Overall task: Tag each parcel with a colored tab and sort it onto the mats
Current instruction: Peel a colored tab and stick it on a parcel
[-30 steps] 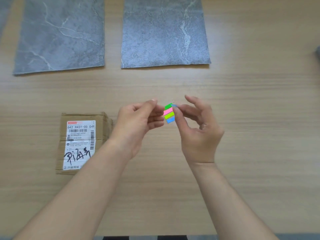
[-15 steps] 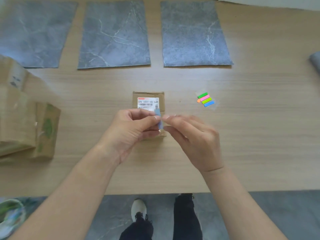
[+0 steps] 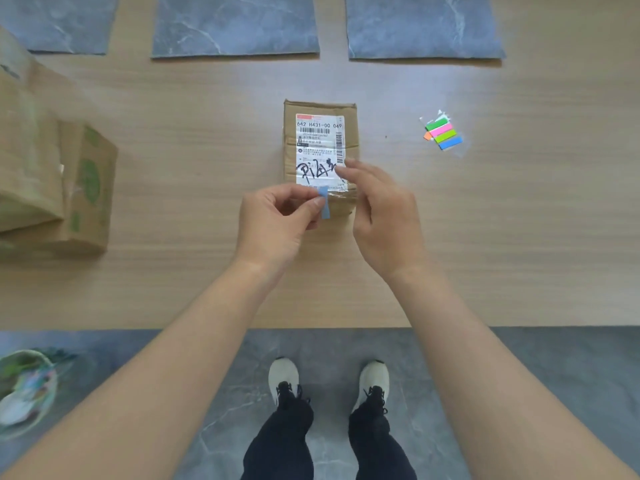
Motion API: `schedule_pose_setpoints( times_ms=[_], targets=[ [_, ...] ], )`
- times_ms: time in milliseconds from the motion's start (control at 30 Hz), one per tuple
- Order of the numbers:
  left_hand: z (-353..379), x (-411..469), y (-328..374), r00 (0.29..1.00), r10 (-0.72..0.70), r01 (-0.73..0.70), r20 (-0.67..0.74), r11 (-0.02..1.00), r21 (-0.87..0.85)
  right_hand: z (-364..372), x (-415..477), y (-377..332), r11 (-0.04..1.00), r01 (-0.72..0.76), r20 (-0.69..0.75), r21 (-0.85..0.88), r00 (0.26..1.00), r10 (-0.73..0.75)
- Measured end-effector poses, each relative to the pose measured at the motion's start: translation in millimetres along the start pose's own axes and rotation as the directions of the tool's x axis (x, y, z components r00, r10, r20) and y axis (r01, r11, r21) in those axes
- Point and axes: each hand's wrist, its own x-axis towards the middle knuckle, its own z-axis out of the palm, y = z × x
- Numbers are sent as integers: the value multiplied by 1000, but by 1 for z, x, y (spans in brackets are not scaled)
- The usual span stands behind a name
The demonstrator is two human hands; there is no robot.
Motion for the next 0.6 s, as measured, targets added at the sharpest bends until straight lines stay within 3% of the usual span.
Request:
schedule_pose_setpoints(
  times_ms=[200,600],
  targets=[
    [19,16,-37,998,62,-61,0,995,75,17,-11,35,995,84,53,-45,995,-81],
    [28,26,-58,991,115,-98,-71,974,205,38,-11,60,981,193,-153,-1,970,-191]
  ],
)
